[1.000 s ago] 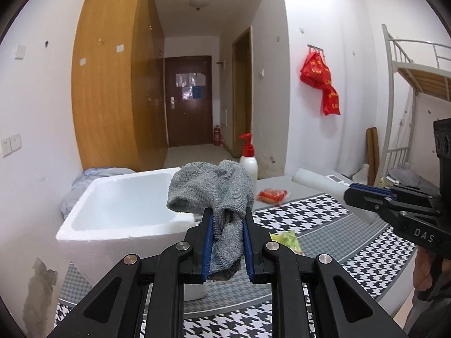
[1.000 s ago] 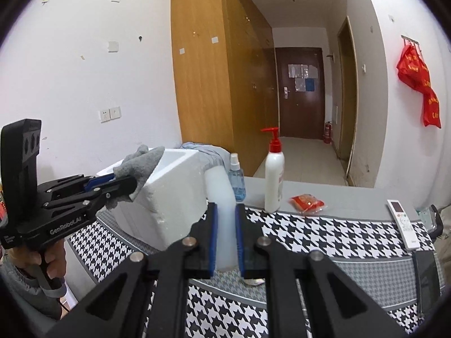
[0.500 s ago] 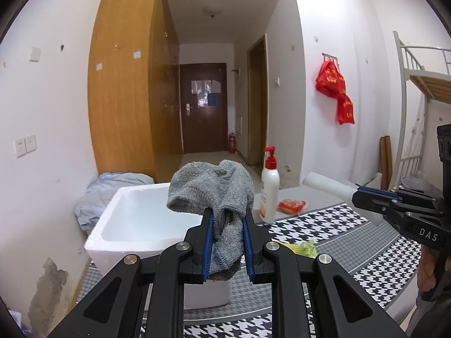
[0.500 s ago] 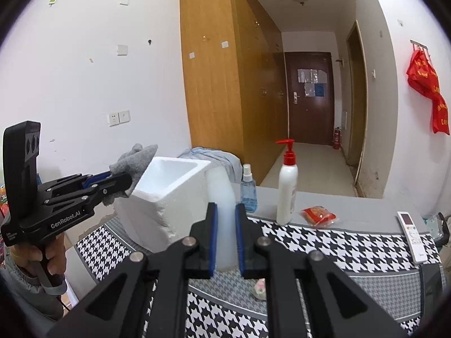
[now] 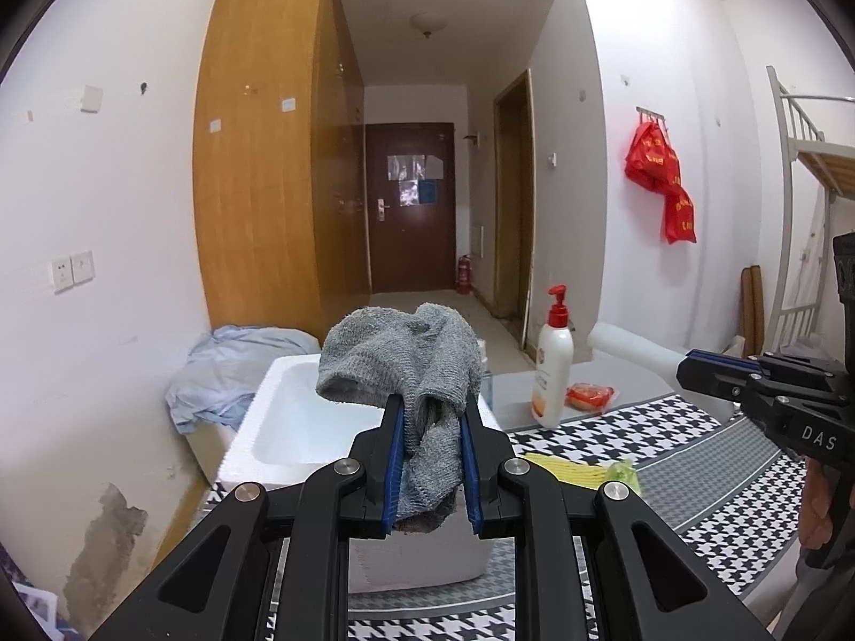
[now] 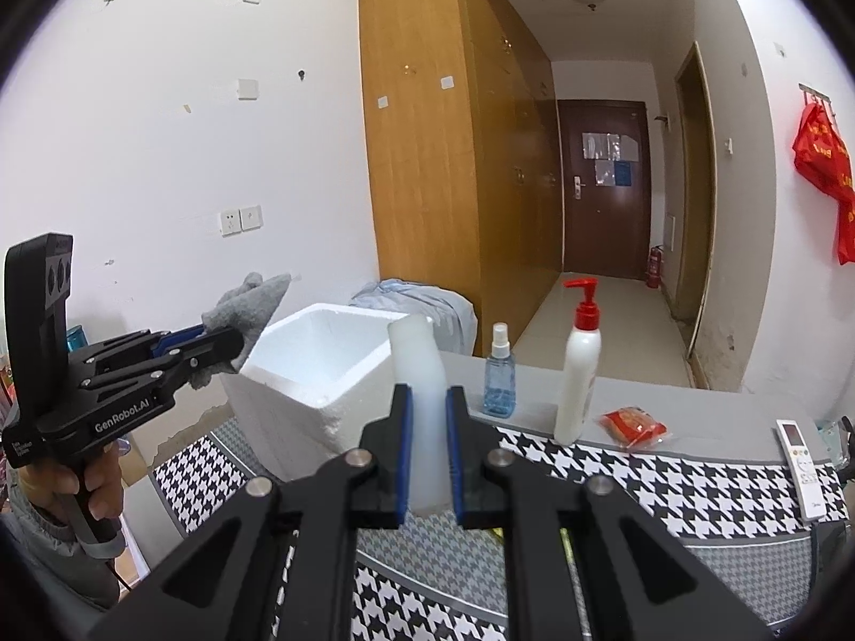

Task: Organize soft objects
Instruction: 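Carry the tube over the foam box and open the right gripper to drop it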

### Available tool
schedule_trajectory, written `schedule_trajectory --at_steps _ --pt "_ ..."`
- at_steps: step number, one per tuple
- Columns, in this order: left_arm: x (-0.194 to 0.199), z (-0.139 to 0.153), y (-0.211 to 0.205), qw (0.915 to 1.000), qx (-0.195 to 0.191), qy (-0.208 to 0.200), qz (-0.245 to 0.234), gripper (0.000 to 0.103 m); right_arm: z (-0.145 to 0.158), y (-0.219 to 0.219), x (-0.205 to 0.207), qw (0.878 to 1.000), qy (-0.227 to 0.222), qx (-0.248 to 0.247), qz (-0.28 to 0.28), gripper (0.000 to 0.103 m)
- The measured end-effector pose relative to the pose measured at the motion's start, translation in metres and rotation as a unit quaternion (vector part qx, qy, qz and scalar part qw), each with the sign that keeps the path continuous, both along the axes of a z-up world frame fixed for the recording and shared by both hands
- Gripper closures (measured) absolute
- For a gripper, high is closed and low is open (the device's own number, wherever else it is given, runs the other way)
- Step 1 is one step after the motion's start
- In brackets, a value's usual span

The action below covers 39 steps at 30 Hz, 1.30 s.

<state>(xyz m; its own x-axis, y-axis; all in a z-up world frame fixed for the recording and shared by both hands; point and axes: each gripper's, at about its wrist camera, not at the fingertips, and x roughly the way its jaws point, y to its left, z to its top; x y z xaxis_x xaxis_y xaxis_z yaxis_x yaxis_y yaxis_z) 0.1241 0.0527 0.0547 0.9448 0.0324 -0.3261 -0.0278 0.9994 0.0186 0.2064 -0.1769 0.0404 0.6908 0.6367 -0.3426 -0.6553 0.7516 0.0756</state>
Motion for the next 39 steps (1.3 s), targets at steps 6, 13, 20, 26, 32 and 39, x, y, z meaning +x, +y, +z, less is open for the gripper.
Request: schedule_trajectory --at_steps 6,13,20,26,32,39 --pt "-0.002 -0.001 0.014 0.9999 -0.002 -0.001 0.011 0.083 0.001 0.015 0.001 1.000 0.000 -0.003 0.010 0.088" --pt "-0.011 0.001 0.024 0.9998 -0.002 -0.004 0.022 0.083 0.004 0.031 0.001 1.000 0.001 -0.003 0.025 0.088" --pt "-0.022 0.003 0.035 0.9994 -0.001 -0.011 0.034 0.083 0.005 0.049 0.001 0.999 0.003 -0.008 0.037 0.088" --pt "-0.026 0.003 0.044 0.9989 0.001 -0.012 0.046 0.083 0.008 0.067 0.005 0.999 0.006 -0.011 0.047 0.088" --pt "-0.026 0.005 0.049 0.9984 0.000 -0.014 0.054 0.083 0.008 0.082 0.009 0.998 0.013 -0.016 0.051 0.088" --pt "-0.025 0.003 0.057 0.9975 -0.003 -0.013 0.070 0.083 0.008 0.096 0.016 0.998 0.018 -0.023 0.055 0.088"
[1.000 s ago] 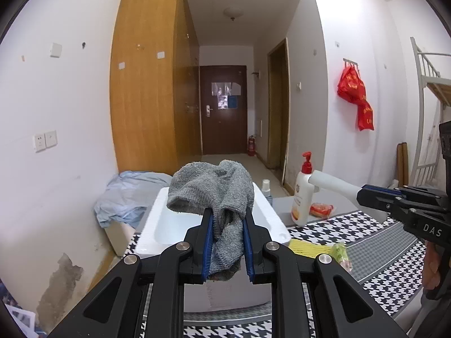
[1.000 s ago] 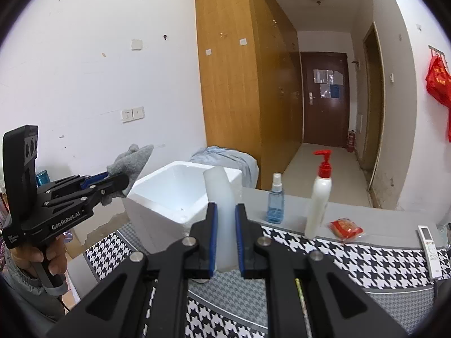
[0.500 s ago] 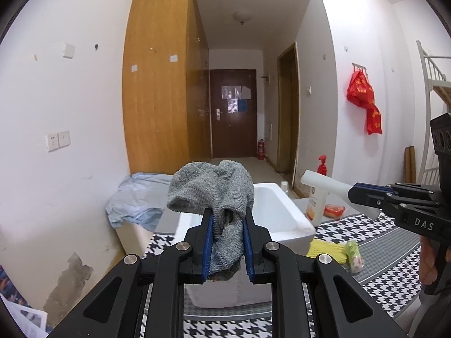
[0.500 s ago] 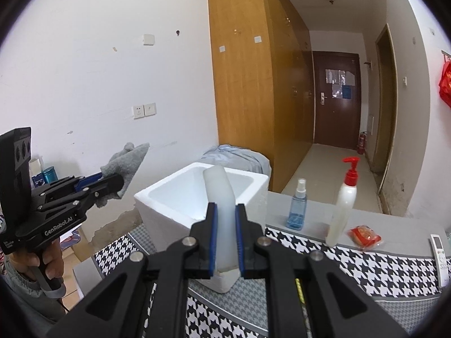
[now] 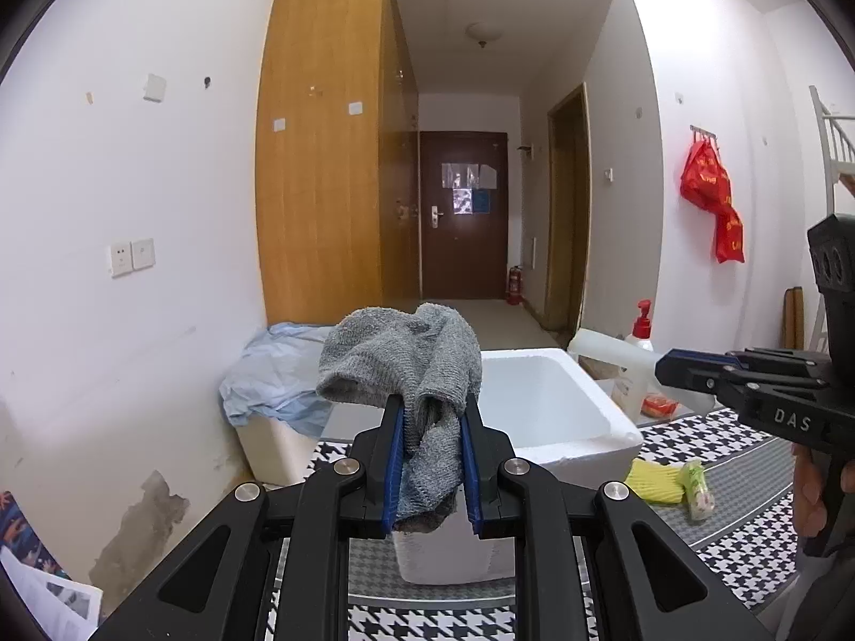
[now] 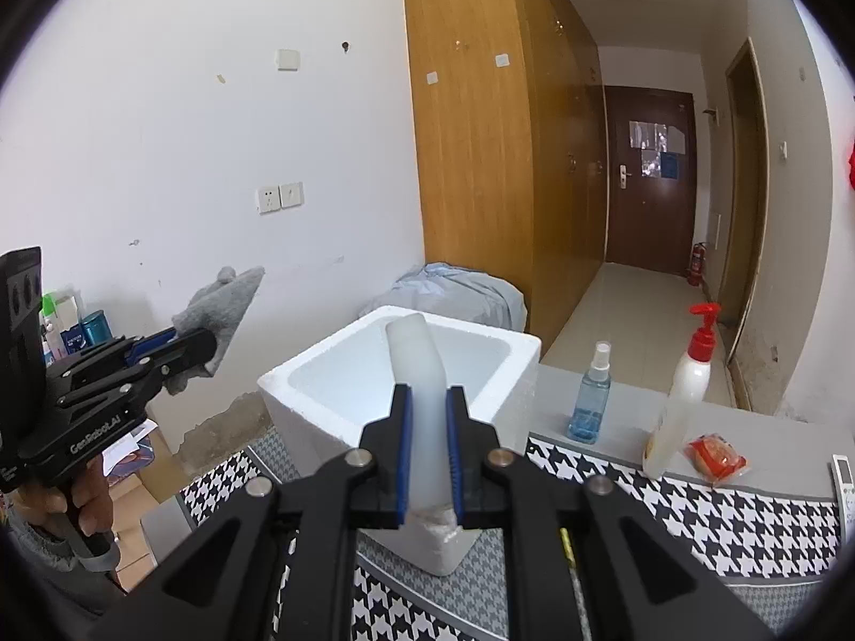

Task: Organize soft objects
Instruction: 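Carry the tube over the foam box and open the right gripper to drop it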

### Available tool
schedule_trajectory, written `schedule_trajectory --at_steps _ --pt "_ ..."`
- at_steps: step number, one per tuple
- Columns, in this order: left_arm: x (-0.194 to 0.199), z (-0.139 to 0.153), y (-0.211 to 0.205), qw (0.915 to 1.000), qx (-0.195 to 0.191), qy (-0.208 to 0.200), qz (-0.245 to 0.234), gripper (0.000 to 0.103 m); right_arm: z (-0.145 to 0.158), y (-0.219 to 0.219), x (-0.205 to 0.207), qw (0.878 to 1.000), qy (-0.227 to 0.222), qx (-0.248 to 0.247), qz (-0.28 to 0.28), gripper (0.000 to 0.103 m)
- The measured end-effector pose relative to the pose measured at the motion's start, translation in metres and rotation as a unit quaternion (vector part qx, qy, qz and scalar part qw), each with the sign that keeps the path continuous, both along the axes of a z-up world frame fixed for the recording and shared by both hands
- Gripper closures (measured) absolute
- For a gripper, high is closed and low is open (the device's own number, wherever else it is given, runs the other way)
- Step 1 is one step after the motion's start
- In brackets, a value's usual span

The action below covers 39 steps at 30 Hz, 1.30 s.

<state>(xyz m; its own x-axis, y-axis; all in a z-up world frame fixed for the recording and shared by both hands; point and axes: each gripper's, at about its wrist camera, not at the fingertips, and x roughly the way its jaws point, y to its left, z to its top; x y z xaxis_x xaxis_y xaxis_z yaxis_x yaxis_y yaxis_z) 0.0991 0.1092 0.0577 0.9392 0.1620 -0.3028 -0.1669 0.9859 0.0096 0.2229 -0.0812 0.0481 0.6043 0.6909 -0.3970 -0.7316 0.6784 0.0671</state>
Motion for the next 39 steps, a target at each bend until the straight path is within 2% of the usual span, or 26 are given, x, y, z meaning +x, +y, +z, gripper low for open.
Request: schedule_trajectory --at_steps 23,39 --pt "0.004 -0.011 0.024 0.9996 -0.021 0.005 0.021 0.083 -0.004 0.047 0.023 0.999 0.018 -0.047 0.014 0.088" --pt "0.002 -0.012 0.020 0.9994 -0.018 0.012 0.028 0.083 -0.006 0.054 0.039 0.999 0.032 -0.038 0.023 0.087"
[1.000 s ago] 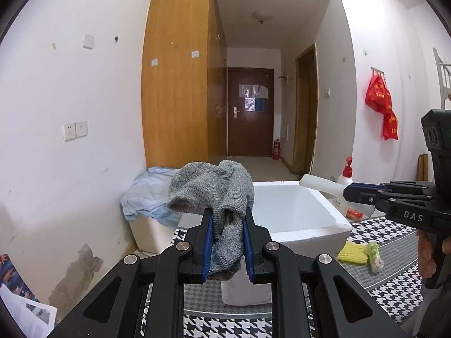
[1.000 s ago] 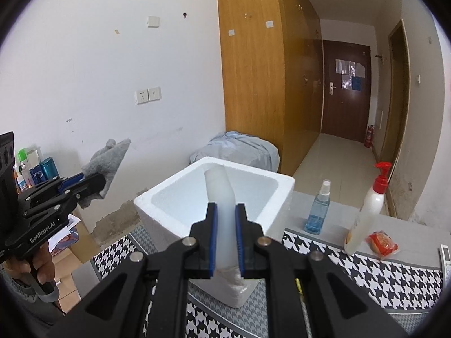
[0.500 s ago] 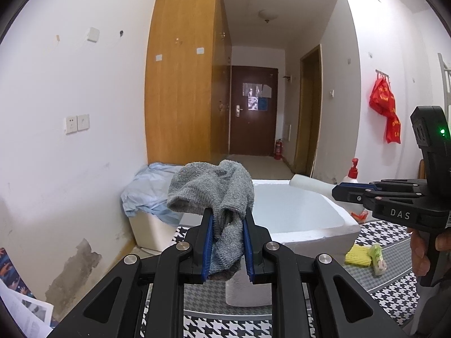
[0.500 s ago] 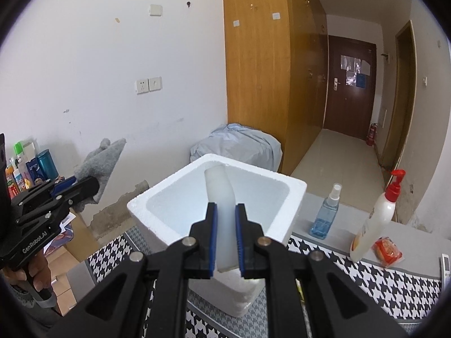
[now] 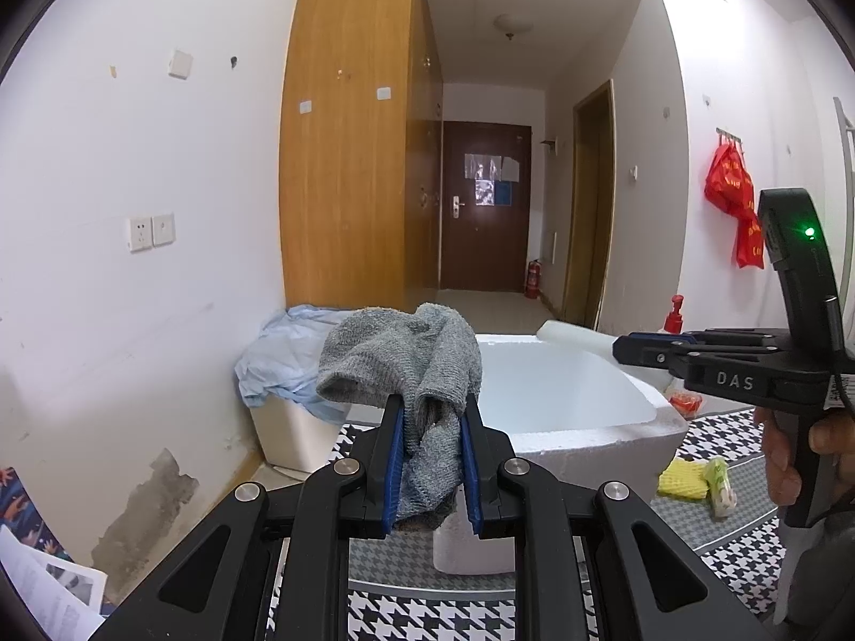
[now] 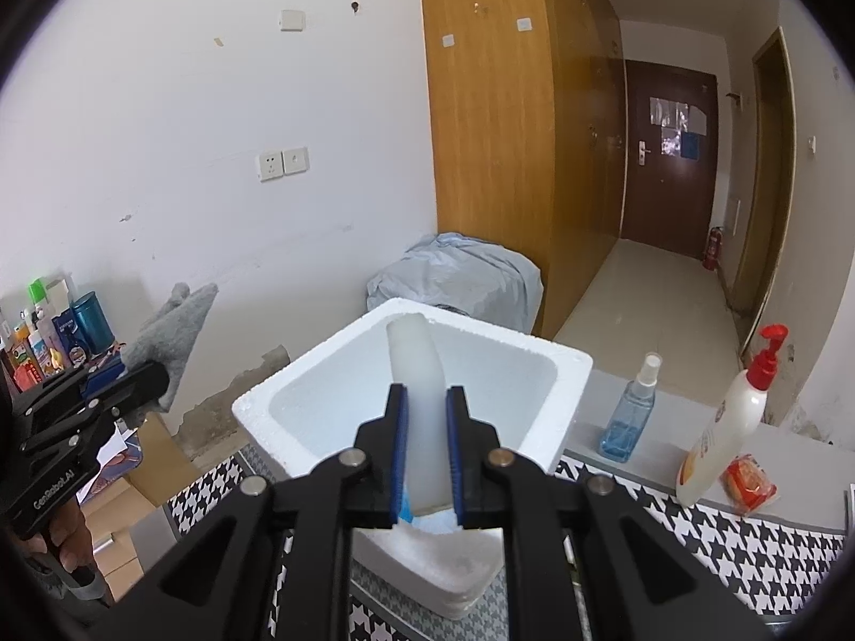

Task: Organize soft objects
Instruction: 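Carry the tube over the foam box and open the right gripper to drop it, then hold the sock over the foam box and open the left gripper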

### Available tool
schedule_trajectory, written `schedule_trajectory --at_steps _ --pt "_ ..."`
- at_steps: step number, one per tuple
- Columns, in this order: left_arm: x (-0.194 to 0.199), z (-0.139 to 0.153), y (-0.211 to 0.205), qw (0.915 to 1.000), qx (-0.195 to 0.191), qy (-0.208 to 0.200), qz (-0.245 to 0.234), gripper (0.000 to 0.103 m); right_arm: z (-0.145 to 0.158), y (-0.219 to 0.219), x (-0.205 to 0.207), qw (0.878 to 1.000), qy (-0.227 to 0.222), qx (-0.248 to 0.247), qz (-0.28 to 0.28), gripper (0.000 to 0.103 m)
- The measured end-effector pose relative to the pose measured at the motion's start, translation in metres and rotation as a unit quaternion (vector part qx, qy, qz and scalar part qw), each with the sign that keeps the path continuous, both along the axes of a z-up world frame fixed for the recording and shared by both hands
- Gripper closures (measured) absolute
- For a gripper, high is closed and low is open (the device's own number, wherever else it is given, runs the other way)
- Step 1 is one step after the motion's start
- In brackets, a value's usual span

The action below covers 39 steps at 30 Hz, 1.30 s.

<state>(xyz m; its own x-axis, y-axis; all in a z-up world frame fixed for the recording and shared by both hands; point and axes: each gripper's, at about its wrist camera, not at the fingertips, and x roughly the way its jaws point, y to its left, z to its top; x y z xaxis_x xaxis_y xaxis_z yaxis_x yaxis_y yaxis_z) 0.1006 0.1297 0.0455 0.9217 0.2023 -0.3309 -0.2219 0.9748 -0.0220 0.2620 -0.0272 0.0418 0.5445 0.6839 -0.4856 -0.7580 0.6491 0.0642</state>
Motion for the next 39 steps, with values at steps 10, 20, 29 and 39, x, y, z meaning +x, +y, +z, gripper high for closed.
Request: schedule_trajectory --at_steps 10,20,29,39 --pt "0.001 0.002 0.000 1.0000 0.004 0.002 0.004 0.083 -0.005 0.000 0.002 1.000 0.024 0.004 0.016 0.039" --pt "0.008 0.004 -0.002 1.0000 0.002 0.002 -0.009 0.083 0.002 -0.016 -0.012 1.000 -0.005 0.009 -0.002 0.001" --pt "0.019 0.005 -0.010 0.9995 0.003 0.003 -0.030 0.083 0.004 -0.030 -0.018 1.000 -0.017 0.007 -0.009 0.001" --pt "0.034 0.009 -0.020 0.9986 0.002 0.006 -0.053 0.083 0.004 -0.050 -0.018 0.999 -0.019 0.018 -0.027 0.001"
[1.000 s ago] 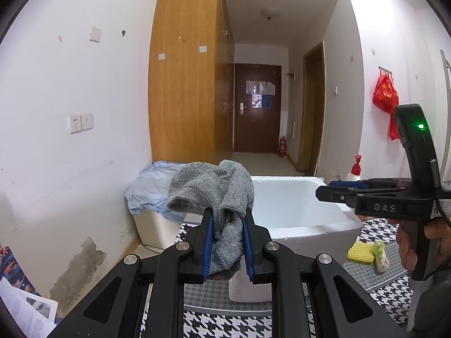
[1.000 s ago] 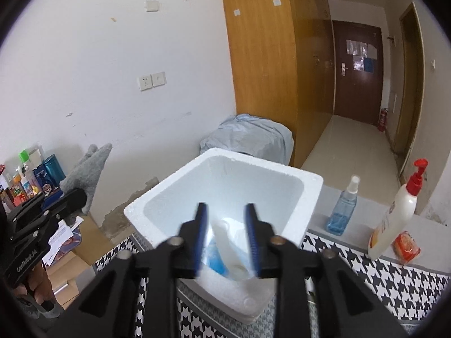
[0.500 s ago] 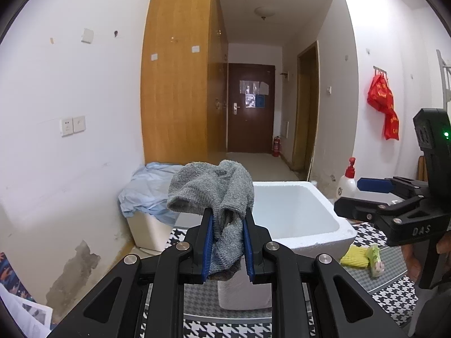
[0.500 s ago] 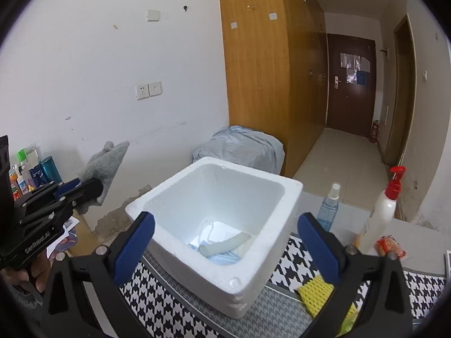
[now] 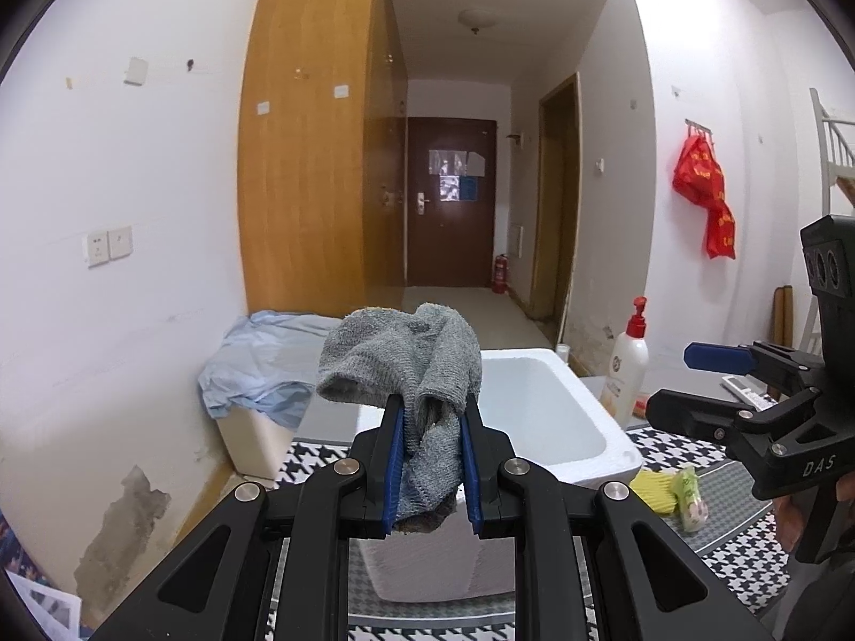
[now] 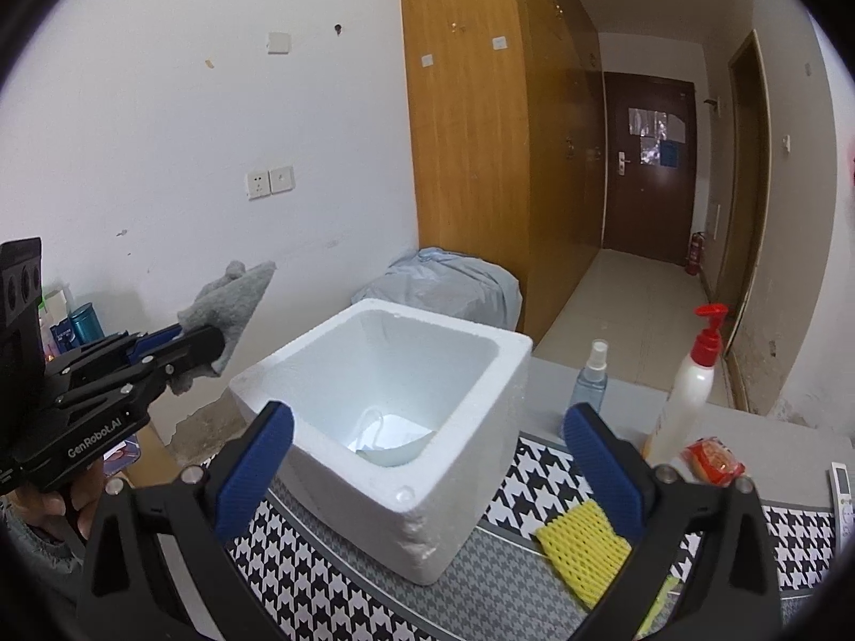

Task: Organize soft objects
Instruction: 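Hold the sock over the foam box and open the left gripper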

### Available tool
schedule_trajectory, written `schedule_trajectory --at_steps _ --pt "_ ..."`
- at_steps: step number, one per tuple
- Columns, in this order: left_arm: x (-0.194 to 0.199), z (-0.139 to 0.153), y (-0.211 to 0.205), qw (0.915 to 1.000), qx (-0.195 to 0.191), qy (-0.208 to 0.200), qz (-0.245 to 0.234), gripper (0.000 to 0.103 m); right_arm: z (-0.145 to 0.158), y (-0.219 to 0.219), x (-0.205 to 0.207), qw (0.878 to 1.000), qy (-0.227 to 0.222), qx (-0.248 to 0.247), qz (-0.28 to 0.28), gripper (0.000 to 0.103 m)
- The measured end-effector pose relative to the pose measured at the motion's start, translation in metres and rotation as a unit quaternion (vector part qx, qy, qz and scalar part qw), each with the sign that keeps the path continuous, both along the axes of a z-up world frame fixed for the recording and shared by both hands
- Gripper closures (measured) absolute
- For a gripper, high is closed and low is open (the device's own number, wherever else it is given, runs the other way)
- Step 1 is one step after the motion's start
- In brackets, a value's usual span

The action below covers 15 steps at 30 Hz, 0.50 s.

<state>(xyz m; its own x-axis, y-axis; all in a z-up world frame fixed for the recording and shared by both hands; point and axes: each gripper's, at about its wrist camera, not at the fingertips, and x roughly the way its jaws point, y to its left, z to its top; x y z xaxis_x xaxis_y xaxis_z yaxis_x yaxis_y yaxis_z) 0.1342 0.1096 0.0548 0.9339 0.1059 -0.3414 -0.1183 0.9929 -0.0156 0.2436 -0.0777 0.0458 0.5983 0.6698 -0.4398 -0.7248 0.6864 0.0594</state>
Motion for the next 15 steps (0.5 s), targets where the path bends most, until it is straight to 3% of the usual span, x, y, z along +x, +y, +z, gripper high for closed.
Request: schedule_trajectory --at_steps 15 --pt "0.029 -0.001 -0.012 0.9994 -0.007 0.016 -0.030 0.082 -0.005 -0.030 0.005 0.999 0.003 0.001 -0.032 0.001"
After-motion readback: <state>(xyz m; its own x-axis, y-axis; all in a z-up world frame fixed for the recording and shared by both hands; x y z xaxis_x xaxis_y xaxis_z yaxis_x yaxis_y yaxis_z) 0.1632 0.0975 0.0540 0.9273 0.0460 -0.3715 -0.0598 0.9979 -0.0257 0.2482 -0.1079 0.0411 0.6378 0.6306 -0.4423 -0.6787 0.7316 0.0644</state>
